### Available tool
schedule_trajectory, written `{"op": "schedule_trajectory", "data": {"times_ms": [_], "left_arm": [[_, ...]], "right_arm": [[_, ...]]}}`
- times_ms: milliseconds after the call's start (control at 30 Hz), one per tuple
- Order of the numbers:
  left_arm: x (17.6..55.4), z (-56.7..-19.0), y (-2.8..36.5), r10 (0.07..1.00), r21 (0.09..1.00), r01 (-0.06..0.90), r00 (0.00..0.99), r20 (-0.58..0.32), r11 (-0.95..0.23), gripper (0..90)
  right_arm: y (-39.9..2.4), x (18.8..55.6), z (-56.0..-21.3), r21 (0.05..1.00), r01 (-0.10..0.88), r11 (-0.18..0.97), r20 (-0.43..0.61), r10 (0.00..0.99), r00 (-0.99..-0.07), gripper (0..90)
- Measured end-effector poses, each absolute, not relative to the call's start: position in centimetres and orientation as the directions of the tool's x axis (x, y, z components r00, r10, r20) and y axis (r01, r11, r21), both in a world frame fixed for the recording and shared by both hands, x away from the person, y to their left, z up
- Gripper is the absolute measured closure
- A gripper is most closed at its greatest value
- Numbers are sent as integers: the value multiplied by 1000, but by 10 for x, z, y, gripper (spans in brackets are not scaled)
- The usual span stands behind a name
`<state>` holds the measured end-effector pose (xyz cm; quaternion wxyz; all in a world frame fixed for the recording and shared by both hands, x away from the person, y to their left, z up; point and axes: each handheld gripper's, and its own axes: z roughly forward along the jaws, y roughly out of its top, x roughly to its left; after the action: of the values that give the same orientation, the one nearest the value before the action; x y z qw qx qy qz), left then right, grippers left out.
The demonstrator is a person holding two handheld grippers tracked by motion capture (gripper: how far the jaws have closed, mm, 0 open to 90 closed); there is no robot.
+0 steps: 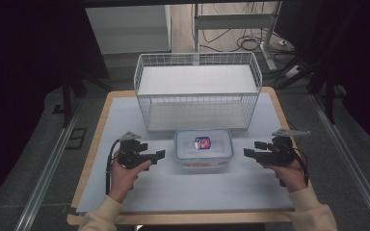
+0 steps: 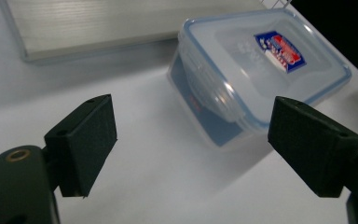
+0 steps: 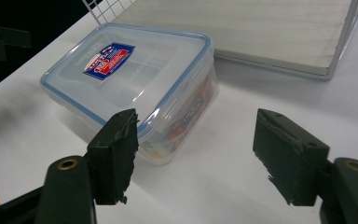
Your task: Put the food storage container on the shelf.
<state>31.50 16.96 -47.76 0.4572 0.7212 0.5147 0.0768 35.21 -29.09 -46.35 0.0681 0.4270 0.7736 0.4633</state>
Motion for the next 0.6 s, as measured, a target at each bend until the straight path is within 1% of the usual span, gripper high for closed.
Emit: {"op": "schedule_trajectory", "data": {"times_ms": [400,600], "left_arm": [[343,-477,148,769,709,704,476,-426,-42,148],[356,-489,139,737,664,747,464,-492,-27,144]], "right_arm": [[-287,352,-461,776,593,213,290,716,-636,279],[-285,353,-461,774,594,221,283,718,-636,275]]}}
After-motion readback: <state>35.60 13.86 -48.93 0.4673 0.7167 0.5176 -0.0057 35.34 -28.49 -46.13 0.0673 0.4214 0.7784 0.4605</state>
